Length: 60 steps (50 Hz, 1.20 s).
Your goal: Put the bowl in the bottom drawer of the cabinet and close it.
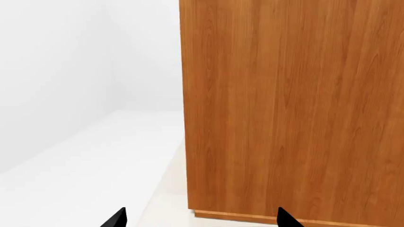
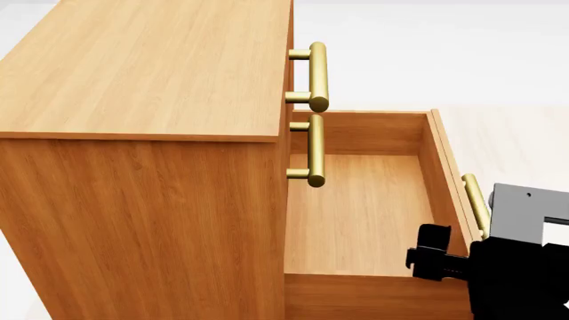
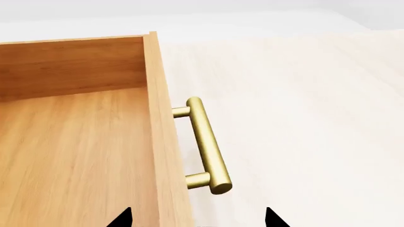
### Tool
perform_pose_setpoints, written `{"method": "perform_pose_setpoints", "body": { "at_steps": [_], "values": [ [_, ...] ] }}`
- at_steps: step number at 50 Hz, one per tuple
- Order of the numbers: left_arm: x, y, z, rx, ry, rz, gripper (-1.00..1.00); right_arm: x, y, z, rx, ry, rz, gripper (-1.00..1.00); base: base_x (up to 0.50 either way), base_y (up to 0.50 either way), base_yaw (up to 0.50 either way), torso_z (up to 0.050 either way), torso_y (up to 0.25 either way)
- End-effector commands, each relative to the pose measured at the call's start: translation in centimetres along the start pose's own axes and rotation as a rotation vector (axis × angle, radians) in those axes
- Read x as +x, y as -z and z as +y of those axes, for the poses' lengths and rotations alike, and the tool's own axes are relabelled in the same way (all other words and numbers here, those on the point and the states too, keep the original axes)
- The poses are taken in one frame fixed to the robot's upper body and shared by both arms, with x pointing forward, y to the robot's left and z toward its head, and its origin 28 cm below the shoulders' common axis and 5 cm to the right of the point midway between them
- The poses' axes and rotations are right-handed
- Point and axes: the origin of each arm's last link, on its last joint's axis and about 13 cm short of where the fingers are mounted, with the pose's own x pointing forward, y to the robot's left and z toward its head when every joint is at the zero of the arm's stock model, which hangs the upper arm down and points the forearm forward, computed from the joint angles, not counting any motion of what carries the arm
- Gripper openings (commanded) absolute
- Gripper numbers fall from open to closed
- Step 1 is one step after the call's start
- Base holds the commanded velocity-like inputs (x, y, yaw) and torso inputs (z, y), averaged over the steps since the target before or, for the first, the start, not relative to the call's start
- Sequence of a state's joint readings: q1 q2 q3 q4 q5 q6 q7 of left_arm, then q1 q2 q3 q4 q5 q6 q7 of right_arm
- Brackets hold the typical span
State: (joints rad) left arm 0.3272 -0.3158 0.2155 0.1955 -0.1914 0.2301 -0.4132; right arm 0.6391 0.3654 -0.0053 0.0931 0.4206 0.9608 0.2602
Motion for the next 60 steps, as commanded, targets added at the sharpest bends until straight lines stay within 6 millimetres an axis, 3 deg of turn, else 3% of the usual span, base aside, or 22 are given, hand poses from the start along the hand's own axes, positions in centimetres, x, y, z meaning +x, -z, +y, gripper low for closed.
{"method": "perform_pose_setpoints", "body": {
  "at_steps": [1, 19, 43, 60],
  "values": [
    [0.0, 0.0, 0.0, 0.0, -0.001, 0.0, 1.0, -0.9, -0.1, 0.2, -0.01, -0.118, -0.016, 1.0, 0.0, 0.0, 0.0, 0.0, 0.0],
    [-0.1, -0.1, 0.0, -0.001, 0.0, 0.001, 1.0, -2.7, -1.7, 0.3, -0.046, -0.176, -0.117, 1.0, 0.0, 0.0, 0.0, 0.0, 0.0],
    [-0.1, -0.1, 0.0, -0.011, 0.011, -0.007, 1.0, -4.9, -4.5, -1.9, 0.001, 0.021, -0.302, 1.0, 0.0, 0.0, 0.0, 0.0, 0.0],
    [0.0, -0.1, -0.1, -0.011, 0.013, -0.006, 1.0, -5.6, -4.4, -4.5, 0.119, 0.261, -0.323, 1.0, 0.0, 0.0, 0.0, 0.0, 0.0]
  ]
}}
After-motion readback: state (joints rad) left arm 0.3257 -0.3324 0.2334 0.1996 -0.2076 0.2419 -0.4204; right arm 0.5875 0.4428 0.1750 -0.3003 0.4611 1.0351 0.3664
